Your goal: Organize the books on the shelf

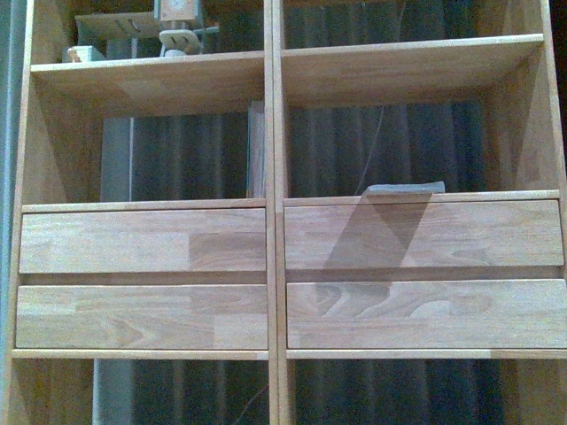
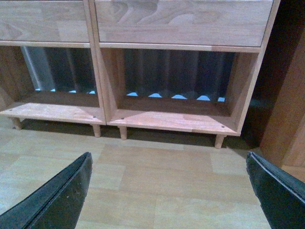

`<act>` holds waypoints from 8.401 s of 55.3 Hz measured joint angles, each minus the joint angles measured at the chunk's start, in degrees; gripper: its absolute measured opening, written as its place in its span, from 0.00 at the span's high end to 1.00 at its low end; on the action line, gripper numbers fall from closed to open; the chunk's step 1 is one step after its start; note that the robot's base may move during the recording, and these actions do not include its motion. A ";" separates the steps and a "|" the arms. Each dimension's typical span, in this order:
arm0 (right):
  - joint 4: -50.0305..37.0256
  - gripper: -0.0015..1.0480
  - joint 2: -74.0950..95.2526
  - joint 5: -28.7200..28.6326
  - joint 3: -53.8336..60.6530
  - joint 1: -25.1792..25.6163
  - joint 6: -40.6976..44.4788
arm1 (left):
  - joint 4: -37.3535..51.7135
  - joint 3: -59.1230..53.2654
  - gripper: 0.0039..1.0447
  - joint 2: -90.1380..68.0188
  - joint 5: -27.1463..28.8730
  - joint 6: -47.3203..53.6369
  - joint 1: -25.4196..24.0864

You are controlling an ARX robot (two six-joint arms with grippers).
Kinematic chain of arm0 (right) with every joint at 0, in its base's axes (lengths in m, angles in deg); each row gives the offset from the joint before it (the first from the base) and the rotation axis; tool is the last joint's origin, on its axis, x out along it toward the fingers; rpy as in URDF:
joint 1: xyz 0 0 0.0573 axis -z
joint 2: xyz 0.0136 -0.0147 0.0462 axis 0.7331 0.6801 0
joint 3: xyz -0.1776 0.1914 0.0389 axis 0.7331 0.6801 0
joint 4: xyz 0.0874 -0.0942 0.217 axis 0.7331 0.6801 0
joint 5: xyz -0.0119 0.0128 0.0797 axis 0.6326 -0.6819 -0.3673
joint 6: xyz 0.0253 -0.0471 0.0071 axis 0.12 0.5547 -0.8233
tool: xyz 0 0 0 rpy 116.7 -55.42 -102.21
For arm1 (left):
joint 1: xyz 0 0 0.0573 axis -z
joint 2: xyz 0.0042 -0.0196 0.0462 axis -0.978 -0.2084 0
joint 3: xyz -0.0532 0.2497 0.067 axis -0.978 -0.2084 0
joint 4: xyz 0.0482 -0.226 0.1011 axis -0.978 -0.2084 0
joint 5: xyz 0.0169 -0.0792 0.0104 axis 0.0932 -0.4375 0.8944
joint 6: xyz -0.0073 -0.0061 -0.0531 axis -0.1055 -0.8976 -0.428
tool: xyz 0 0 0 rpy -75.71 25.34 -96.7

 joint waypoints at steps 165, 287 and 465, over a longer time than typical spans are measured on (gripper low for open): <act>-1.95 0.07 25.53 9.92 -7.08 -2.97 -13.81 | 0.00 0.00 0.07 0.00 0.02 0.00 0.00; -1.99 0.55 95.45 4.22 -61.57 0.52 -71.01 | 0.00 0.00 0.07 0.00 0.00 -0.02 0.00; -18.21 0.93 55.28 -25.14 -53.70 -4.15 -52.96 | 37.86 42.05 0.07 -58.01 -31.39 -56.48 -5.62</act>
